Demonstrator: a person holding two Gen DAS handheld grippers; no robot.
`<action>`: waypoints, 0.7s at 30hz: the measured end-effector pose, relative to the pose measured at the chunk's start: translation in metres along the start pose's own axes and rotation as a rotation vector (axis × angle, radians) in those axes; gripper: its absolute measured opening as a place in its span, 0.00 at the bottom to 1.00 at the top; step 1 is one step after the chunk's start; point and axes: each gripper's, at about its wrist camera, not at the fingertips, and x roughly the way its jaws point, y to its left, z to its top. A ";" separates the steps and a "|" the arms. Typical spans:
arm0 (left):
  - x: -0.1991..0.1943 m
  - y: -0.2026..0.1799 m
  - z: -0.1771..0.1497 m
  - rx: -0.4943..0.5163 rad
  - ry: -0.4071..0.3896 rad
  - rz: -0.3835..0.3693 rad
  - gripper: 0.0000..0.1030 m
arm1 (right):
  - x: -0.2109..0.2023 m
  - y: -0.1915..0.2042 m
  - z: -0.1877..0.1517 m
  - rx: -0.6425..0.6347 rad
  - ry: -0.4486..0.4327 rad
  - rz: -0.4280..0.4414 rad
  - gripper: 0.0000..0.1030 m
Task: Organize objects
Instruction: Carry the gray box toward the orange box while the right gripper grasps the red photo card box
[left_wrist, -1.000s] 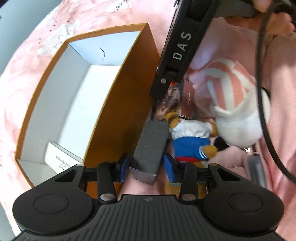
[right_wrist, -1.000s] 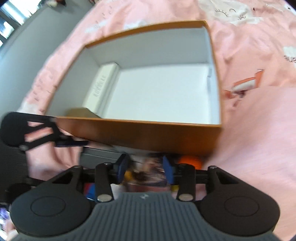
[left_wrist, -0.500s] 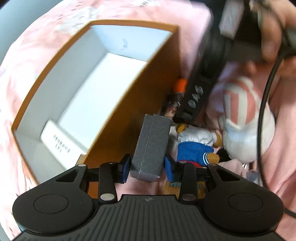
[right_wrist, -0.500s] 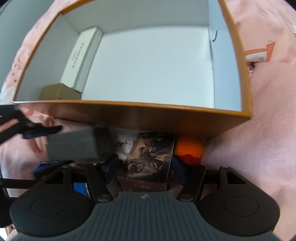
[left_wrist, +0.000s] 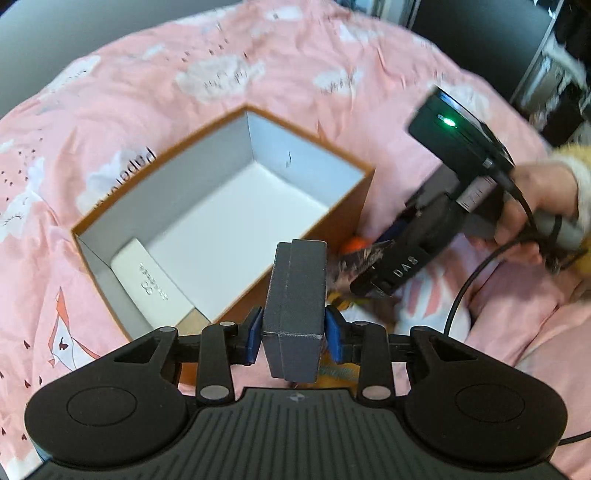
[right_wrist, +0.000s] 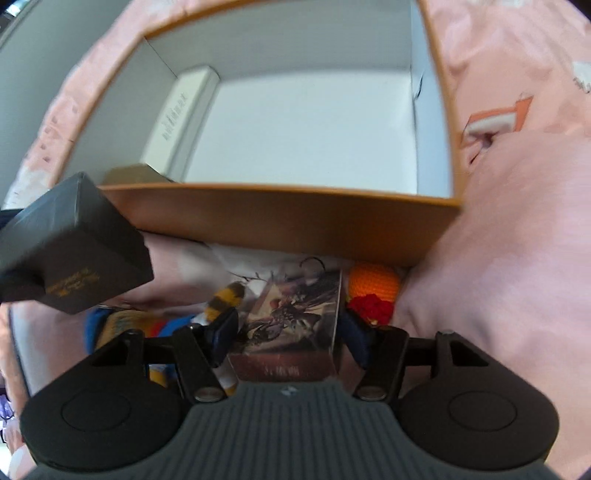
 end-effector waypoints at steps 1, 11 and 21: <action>-0.005 0.000 0.001 -0.011 -0.016 -0.005 0.39 | -0.010 0.000 -0.002 -0.004 -0.024 -0.005 0.25; -0.031 0.003 0.017 -0.094 -0.072 -0.030 0.39 | -0.048 0.012 0.012 -0.053 -0.096 -0.006 0.11; -0.019 0.007 -0.002 -0.127 -0.014 0.005 0.39 | 0.017 0.009 0.019 -0.070 0.060 -0.078 0.62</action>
